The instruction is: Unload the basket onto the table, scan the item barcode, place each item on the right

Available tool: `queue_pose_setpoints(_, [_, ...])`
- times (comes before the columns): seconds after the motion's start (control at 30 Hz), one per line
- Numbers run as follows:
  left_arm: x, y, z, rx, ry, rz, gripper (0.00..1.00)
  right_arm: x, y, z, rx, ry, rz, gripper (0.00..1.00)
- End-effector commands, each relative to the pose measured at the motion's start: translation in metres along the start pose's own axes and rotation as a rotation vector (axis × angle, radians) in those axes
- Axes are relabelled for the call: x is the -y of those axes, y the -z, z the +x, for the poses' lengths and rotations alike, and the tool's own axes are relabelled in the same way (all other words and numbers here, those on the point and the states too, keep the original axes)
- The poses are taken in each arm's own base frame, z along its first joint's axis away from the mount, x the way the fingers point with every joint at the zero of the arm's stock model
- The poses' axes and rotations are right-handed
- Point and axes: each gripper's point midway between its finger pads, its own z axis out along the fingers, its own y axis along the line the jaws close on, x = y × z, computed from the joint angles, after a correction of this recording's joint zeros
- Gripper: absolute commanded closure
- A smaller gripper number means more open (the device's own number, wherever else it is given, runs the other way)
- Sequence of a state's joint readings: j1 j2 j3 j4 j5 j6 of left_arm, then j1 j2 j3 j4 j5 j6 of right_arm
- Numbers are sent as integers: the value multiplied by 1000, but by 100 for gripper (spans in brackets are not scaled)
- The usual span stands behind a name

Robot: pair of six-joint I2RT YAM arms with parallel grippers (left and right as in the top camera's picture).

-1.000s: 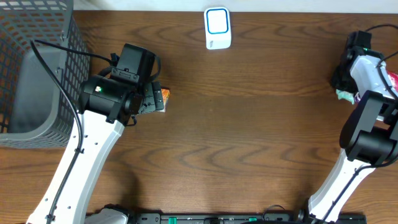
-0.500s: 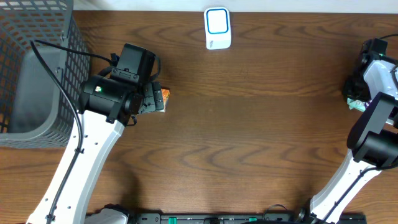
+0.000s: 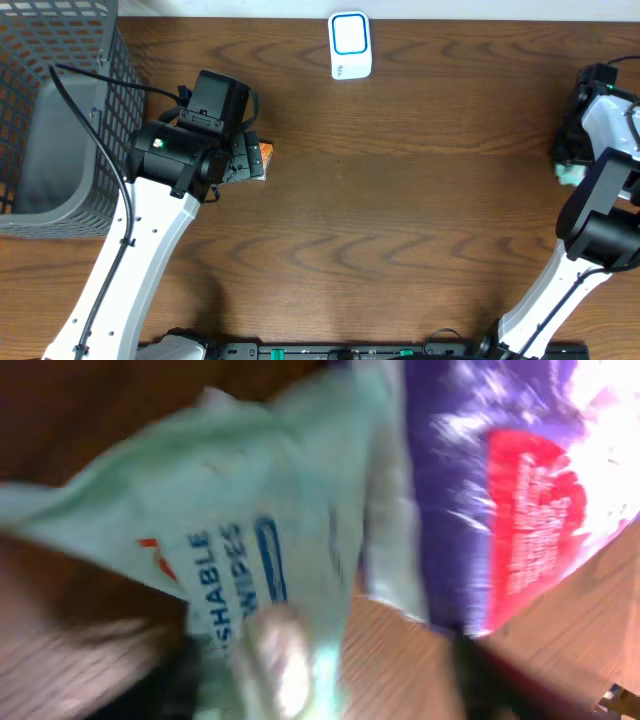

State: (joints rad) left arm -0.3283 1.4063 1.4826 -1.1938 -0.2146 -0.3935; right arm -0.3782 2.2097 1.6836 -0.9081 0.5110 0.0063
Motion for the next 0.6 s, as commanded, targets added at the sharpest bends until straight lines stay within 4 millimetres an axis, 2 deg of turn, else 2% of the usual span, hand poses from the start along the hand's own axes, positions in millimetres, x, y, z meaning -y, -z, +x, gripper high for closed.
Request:
queue_pose_setpoints(0.0, [-2,3,-2,10,16,0,2,5,48,-24,123,-17,12,9])
queue_pose_setpoints(0.13, [-2,3,-2,10,16,0,2,0,94,-38,234,-52,-9,7])
queue_pose_setpoints(0.2, [-2,3,-2,10,16,0,2,-4,120,-44,299,-69,-25,1])
queue_pose_setpoints(0.37, [-2,3,-2,10,16,0,2,-18,172,-53,432,-63,-62,2])
queue_pose_setpoints(0.4, [-2,3,-2,10,16,0,2,-22,178,-53,445,-58,-68,5])
queue_pose_setpoints(0.47, [-2,3,-2,10,16,0,2,-34,187,-52,459,-33,-88,20])
queue_pose_setpoints(0.57, [-2,3,-2,10,16,0,2,-54,187,-45,440,10,-142,45])
